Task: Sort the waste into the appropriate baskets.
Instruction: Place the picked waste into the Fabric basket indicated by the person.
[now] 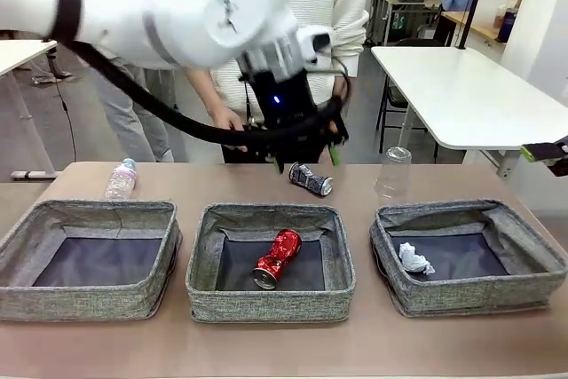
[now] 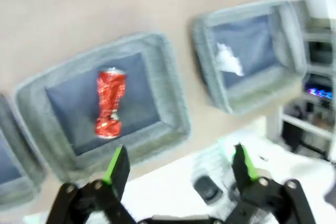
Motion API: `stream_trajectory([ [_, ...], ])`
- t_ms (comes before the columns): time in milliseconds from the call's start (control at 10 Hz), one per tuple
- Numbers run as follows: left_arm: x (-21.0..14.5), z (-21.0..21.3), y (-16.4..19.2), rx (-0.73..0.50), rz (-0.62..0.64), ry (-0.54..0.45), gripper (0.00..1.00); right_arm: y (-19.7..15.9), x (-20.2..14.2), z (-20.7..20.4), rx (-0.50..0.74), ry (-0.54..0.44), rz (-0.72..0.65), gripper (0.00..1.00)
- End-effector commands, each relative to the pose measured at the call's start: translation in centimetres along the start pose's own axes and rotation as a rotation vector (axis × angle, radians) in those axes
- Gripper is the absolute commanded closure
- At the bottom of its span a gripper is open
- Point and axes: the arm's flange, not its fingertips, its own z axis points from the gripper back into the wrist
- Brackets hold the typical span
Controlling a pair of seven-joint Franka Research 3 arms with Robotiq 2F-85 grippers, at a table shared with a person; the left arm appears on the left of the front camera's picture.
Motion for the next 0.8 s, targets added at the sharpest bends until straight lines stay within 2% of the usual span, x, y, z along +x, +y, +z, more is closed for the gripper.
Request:
stream_trajectory([
  [0,-3.8,6.5,10.9,-0.548,-0.244,0.168,0.0,0.7,0.3,-0.2,0.017,-0.006,-0.007,0.0],
  [200,-5.5,9.6,15.6,-0.677,-0.183,0.077,0.0,0.7,0.3,-0.2,0.017,-0.006,-0.007,0.0],
  [500,-8.7,13.3,26.5,-0.826,0.123,0.009,0.0,0.7,0.3,-0.2,0.017,-0.006,-0.007,0.0],
  [700,-11.6,14.8,33.4,-0.774,0.326,-0.016,0.0,0.7,0.3,-0.2,0.017,-0.006,-0.007,0.0],
])
